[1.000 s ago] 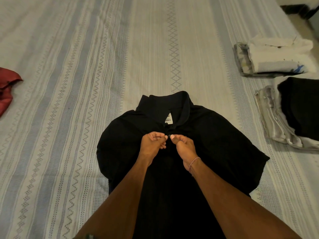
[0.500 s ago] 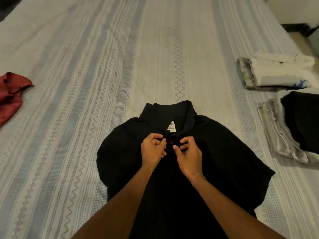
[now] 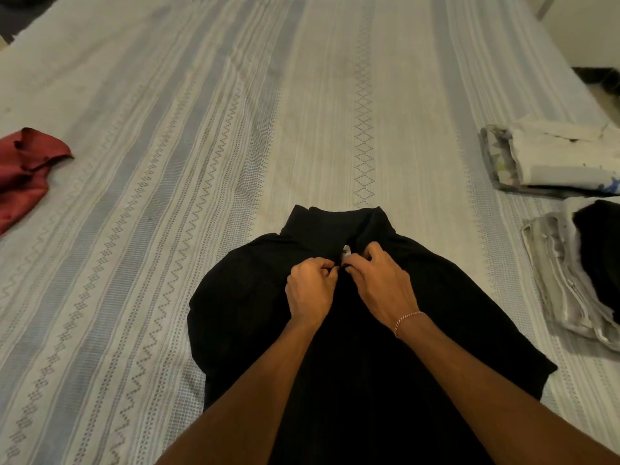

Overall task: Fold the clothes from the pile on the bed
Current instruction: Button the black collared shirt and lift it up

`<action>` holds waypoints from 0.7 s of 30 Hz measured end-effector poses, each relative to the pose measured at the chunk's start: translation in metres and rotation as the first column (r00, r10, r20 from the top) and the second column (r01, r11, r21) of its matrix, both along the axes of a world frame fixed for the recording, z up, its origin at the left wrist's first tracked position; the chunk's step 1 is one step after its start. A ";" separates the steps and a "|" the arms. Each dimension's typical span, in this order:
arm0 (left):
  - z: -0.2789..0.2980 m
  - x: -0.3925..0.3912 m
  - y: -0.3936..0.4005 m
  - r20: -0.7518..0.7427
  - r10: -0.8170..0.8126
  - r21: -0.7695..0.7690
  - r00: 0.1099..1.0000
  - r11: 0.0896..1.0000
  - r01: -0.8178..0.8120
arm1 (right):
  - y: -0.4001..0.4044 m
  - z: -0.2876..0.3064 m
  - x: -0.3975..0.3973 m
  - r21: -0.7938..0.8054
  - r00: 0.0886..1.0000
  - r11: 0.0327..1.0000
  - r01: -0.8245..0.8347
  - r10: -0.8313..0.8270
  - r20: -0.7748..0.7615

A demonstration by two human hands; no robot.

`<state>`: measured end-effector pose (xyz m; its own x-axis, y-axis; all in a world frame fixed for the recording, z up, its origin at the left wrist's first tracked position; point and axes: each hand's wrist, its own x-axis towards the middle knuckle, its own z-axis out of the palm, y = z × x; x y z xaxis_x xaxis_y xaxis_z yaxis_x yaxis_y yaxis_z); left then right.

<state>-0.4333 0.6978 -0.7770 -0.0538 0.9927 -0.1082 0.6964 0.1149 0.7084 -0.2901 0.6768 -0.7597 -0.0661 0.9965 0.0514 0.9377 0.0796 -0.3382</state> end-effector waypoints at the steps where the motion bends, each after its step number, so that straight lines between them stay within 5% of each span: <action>1: -0.002 -0.001 0.001 -0.002 -0.021 -0.010 1.000 1.000 0.021 | 0.004 -0.001 -0.001 -0.039 0.999 0.999 -0.028 0.030 0.044; 8: -0.016 -0.012 0.012 0.232 -0.027 -0.119 0.972 0.991 0.056 | 0.017 -0.008 -0.003 -0.092 0.999 0.995 -0.030 0.032 0.026; 15: -0.013 -0.019 0.019 0.465 0.036 -0.295 0.885 0.948 0.117 | 0.007 -0.033 -0.005 0.128 0.989 0.991 0.041 -0.022 -0.147; 21: -0.014 -0.023 0.021 0.472 0.023 -0.332 0.882 0.930 0.154 | -0.002 -0.053 -0.014 0.185 0.985 0.976 0.113 -0.086 -0.148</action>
